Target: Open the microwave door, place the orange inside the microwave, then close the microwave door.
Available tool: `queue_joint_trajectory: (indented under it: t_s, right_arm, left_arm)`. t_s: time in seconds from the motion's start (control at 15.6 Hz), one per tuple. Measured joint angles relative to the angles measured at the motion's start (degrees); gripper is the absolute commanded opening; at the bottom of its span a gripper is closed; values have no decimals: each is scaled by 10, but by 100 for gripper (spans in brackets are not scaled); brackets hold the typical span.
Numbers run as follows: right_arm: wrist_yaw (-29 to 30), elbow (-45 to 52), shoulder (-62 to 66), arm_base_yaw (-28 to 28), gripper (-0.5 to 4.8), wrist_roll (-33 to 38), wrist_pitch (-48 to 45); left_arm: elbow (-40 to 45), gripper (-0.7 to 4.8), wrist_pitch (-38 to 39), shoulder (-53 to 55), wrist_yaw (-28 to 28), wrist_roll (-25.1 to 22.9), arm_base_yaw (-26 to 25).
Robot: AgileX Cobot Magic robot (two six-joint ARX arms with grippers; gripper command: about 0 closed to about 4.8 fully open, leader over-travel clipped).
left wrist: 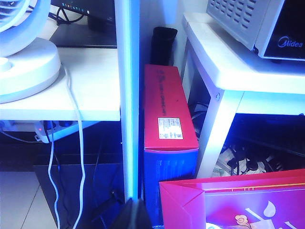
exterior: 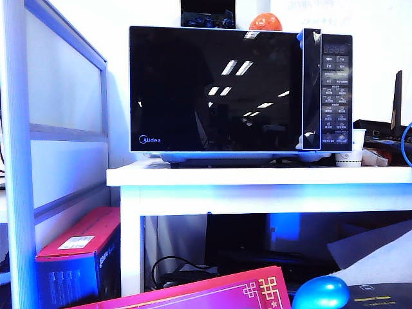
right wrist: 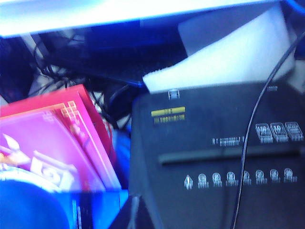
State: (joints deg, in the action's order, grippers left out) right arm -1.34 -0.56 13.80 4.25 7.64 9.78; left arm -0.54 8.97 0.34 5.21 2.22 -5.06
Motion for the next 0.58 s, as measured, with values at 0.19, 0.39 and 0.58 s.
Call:
queue_joint_trajectory:
  t_s: [0.19, 0.39, 0.58]
  right_arm:
    - [37, 0, -12, 0, -1, 0, -15]
    - [81, -6, -61, 0, -1, 0, -27]
    - [85, -10, -124, 0, -1, 0, -25]
  left_arm:
    - [0, -5, 0, 0, 0, 0, 0]
    - [0, -5, 0, 0, 0, 0, 0]
    - [0, -5, 0, 0, 0, 0, 0]
